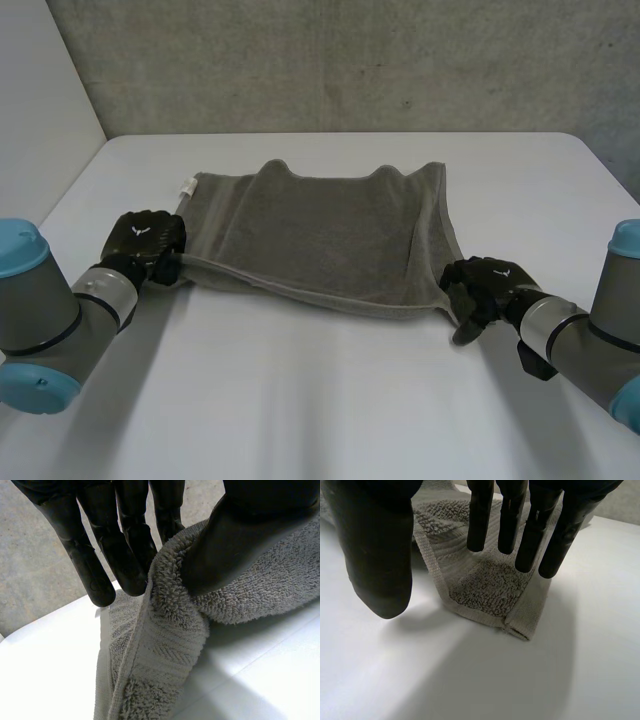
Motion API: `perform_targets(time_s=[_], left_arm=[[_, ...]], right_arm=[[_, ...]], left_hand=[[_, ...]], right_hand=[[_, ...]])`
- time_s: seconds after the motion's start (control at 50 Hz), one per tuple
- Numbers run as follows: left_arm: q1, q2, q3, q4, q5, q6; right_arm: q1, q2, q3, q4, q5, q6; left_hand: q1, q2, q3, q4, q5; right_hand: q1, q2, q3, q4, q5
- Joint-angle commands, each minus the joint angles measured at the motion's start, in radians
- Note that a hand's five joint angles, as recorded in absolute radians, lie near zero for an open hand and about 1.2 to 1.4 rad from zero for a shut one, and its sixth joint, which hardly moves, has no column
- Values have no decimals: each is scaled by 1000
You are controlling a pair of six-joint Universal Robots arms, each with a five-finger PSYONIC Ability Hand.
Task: Fold the towel.
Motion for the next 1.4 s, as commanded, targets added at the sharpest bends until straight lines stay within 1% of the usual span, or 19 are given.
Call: perform_targets(time_s=[0.02,0.06,0.4,0.44,0.46,0.48,0.54,0.58,0.6,0.64,0.68,0.82,1.06,1.18,1.2,1.22,1.24,1.26,1.4], left_arm=[[-1,0,-2,0,1,0],[-1,0,-2,0,1,0],[-1,0,-4,1,0,0],[-1,0,-4,1,0,0],[-1,-1,-4,3,0,0],[-1,-3,-4,4,0,0],[-1,-4,-4,4,0,0],[-1,-9,-4,9,1,1],[-1,-9,-4,9,1,1],[-1,-13,-9,18,0,9],[-1,-17,-9,24,0,11],[-3,-27,-9,39,3,12],[-3,-53,-6,36,6,12],[-13,-55,-9,27,7,14],[-16,-53,-6,20,7,15],[-16,-49,-2,10,7,18],[-16,-49,-2,10,7,18],[-16,-43,-1,-2,7,23],[-3,54,28,-105,9,38]], right_arm=[[0,45,-22,-47,7,41],[9,65,-25,-81,9,64],[23,114,-53,-113,9,130],[23,129,-62,-122,15,150],[23,129,-62,-122,15,150],[21,132,-71,-124,32,152],[7,114,-91,-124,93,136],[6,91,-107,-113,125,121],[3,62,-117,-110,142,95],[-16,31,-116,-110,147,49],[-48,2,-101,-111,144,-2],[-138,-53,-36,-113,116,-180],[-134,-49,-35,-111,98,-181],[-132,-46,-33,-111,96,-184],[-132,-43,-35,-111,98,-186],[-132,-43,-36,-111,98,-187],[-132,-43,-36,-111,98,-187],[-132,-43,-36,-111,98,-187],[-129,-90,-77,-18,92,-261]], left_hand=[[-3,-14,-9,-10,-27],[-3,-14,-9,-10,-27],[-6,-17,-12,-13,-30],[-9,-20,-15,-16,-33],[-18,-29,-24,-24,-42],[-36,-46,-41,-42,-59],[-94,-105,-100,-101,-118],[-340,-350,-345,-346,-363],[-341,-352,-347,-347,-365],[-601,-612,-607,-608,-625],[-658,-668,-663,-664,-681],[-737,-748,-743,-744,-761],[-743,-754,-749,-750,-767],[-705,-716,-711,-712,-729],[-598,-608,-603,-604,-621],[-233,-244,-239,-240,-257],[-230,-240,-235,-236,-253],[96,85,90,89,72],[99,88,93,92,75]], right_hand=[[74,56,69,67,84],[162,144,156,155,172],[300,282,295,293,310],[653,635,648,646,663],[656,637,650,649,665],[899,880,893,892,909],[901,883,896,894,911],[901,883,896,894,911],[901,883,896,894,911],[901,883,896,894,911],[901,883,896,894,911],[901,883,896,894,911],[901,883,896,894,911],[901,883,896,894,911],[901,883,896,894,911],[901,883,896,894,911],[901,883,896,894,911],[901,883,896,894,911],[901,883,896,894,911]])
